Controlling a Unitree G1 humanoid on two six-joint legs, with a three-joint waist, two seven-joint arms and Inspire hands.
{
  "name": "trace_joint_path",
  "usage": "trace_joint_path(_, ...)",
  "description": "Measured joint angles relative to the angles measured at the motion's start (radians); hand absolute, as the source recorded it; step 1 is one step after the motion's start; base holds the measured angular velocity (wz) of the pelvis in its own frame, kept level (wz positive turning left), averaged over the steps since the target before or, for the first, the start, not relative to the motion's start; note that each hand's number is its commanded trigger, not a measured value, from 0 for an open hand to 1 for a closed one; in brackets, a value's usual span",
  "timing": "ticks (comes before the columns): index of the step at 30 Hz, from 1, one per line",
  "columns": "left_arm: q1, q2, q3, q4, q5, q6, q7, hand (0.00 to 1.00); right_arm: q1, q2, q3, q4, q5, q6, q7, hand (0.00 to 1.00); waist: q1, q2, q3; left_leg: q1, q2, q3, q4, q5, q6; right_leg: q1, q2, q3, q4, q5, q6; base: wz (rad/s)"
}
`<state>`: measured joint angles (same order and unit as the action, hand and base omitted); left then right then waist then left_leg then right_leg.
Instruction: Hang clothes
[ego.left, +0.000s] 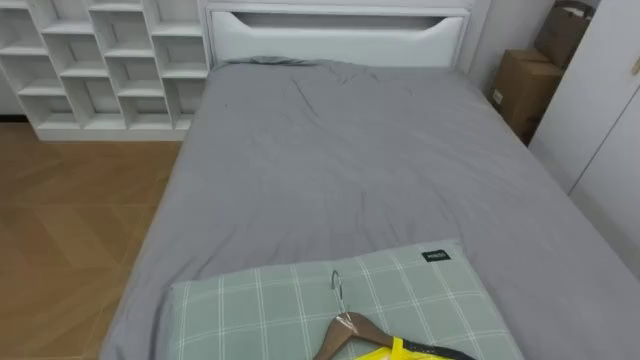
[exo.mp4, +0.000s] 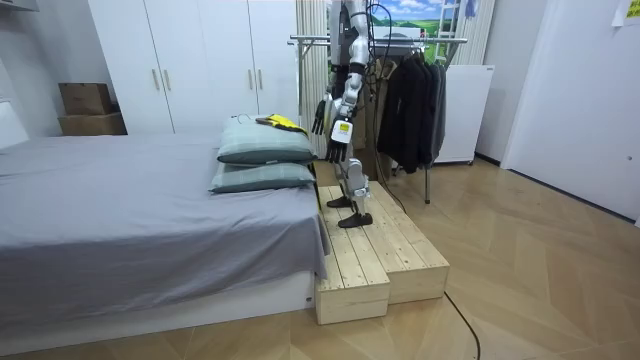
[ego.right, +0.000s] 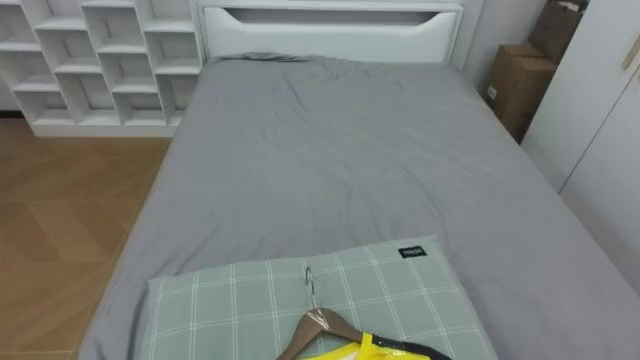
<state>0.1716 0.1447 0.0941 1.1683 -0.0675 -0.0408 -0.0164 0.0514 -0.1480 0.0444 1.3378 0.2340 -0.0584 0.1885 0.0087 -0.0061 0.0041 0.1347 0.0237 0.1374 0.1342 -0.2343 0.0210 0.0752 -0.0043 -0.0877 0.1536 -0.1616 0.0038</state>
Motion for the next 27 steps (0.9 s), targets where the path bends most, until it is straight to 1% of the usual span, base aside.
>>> trace_joint_path(2,0.001,0.0,0.002,0.0,-0.001,0.008,-0.01,0.0,-0.002,0.0,-0.013,-0.002,0.0,0.016,0.01,0.0,0.0,0.003,0.0014,0.005,0.0,-0.001,0.0,0.0,0.0,0.006,0.001,0.002,-0.001,0.0,0.0,0.0)
trace_joint_path(3,0.002,0.0,0.002,0.0,-0.001,0.01,-0.013,0.0,-0.006,0.0,-0.017,-0.001,0.0,0.017,0.012,0.0,0.0,0.004,0.0018,0.008,0.0,-0.001,-0.001,0.0,0.0,0.008,0.001,0.002,-0.001,0.0,0.0,0.0)
trace_joint_path(6,0.003,0.0,0.0,0.0,-0.003,0.01,-0.015,0.0,-0.014,-0.001,-0.018,0.007,-0.001,0.018,0.024,0.0,-0.001,0.007,0.0023,0.01,0.001,-0.001,-0.002,0.0,0.0,0.01,0.002,0.003,0.0,0.0,0.0,0.0)
trace_joint_path(9,0.004,0.0,-0.001,0.002,-0.016,0.01,-0.015,0.0,-0.014,0.0,-0.018,0.008,0.002,0.018,0.039,0.0,-0.003,0.005,0.003,0.01,0.001,-0.002,-0.001,0.0,0.0,0.01,0.002,0.003,0.0,0.0,0.0,0.0)
trace_joint_path(11,0.015,0.0,0.002,0.002,-0.016,0.009,-0.014,0.0,-0.015,0.0,-0.025,0.008,0.0,0.018,0.053,0.0,-0.002,0.006,0.0024,0.01,0.001,-0.005,-0.001,0.0,0.0,0.01,0.002,0.003,0.0,0.0,0.0,0.0)
trace_joint_path(15,0.017,0.0,0.005,0.001,-0.014,0.009,-0.013,0.0,-0.017,0.001,-0.034,0.02,0.003,0.017,0.067,0.0,-0.003,0.005,0.0024,0.012,0.001,-0.007,0.0,0.0,0.0,0.013,0.002,0.003,0.0,0.0,-0.001,0.0)
trace_joint_path(19,0.02,-0.002,0.011,0.001,-0.007,0.009,0.008,0.0,-0.017,0.001,-0.037,0.025,0.013,0.018,0.068,0.0,0.0,0.003,0.0032,0.014,0.001,-0.007,0.0,0.0,0.0,0.01,0.002,0.003,-0.001,0.0,-0.001,0.0)
trace_joint_path(21,0.021,-0.003,0.01,0.001,-0.008,0.01,0.02,0.0,-0.016,0.001,-0.031,0.026,0.038,0.029,0.068,0.0,0.001,0.002,0.0031,0.015,0.001,-0.009,-0.001,0.0,0.0,0.009,0.002,0.003,-0.002,0.0,-0.001,0.0)
trace_joint_path(23,0.02,-0.008,0.01,0.001,-0.008,0.012,0.045,0.0,-0.015,0.001,-0.026,0.026,0.056,0.037,0.067,0.0,0.002,0.001,0.002,0.015,0.0,-0.009,0.0,0.0,0.0,0.008,0.002,0.002,-0.002,0.0,-0.001,0.0)
trace_joint_path(27,0.021,-0.013,0.01,0.001,-0.008,0.013,0.08,0.0,-0.012,0.001,-0.017,0.026,0.079,0.038,0.064,0.0,0.003,-0.001,0.0007,0.015,0.0,-0.01,0.001,0.0,0.0,0.01,0.002,0.003,-0.003,0.0,-0.001,0.0)
